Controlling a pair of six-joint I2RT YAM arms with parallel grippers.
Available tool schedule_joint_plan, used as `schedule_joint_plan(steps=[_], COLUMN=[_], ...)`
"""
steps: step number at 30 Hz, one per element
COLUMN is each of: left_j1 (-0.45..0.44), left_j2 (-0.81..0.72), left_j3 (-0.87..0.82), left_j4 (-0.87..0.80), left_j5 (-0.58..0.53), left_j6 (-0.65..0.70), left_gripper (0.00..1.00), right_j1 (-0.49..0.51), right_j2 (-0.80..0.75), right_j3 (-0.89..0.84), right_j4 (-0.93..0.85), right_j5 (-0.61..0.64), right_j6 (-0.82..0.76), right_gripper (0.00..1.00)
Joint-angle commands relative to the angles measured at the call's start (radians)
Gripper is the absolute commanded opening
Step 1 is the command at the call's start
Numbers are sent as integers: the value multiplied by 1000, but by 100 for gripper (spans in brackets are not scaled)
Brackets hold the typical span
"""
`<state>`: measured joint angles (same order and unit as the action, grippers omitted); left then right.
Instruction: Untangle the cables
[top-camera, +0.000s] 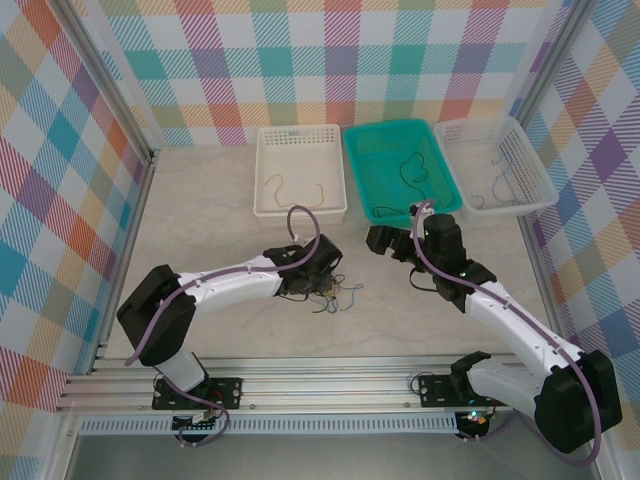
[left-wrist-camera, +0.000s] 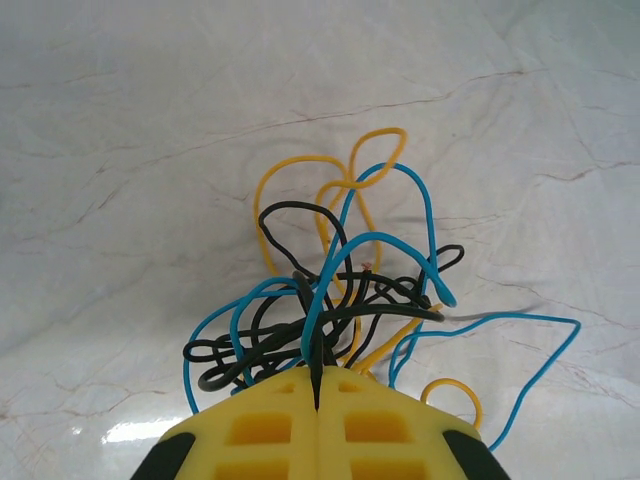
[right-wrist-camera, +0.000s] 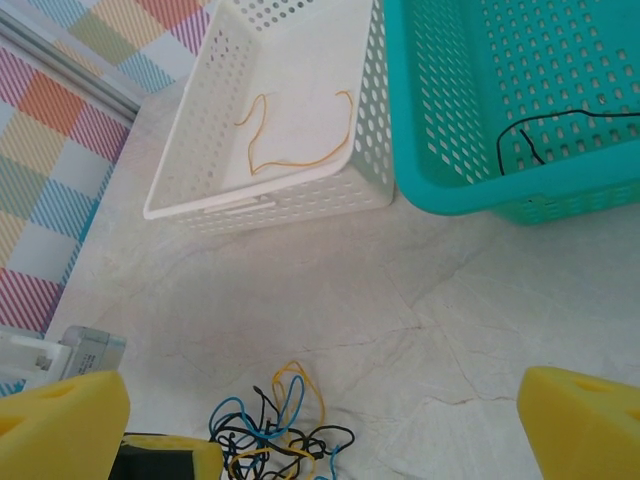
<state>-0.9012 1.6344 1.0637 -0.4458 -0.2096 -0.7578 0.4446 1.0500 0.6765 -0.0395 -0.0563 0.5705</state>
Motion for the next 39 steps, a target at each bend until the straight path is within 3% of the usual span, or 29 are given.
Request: schedule_joint_plan(steps=[1, 12, 21, 25, 30, 35, 39], left_j1=[-15, -5, 75, 105, 127, 133, 142], left_j2=[-8, -57, -64, -76, -77, -77, -85], left_j3=[47, 42, -6, -65, -106, -115, -137], left_j4=[44, 201, 403, 515, 606, 619, 634], left_j5=[22, 176, 517, 565, 628, 637, 633], left_j6=[122, 310, 339, 311, 284, 275, 262], left_gripper=[0, 0, 0, 0, 0, 0, 0], right_j1=[3, 2, 2, 2, 2, 2, 2], right_j2=[-2, 47, 29, 21, 25, 59, 65], right_j3=[6, 1, -83, -97, -156, -156, -178], right_j4=[-80, -94, -16, -56, 89, 98, 124], right_j5=[71, -9, -112, -213, -406, -373, -392], right_j6=[54, 31, 57, 49, 55, 57, -12], right_gripper=[100, 100, 100, 100, 100, 94, 81])
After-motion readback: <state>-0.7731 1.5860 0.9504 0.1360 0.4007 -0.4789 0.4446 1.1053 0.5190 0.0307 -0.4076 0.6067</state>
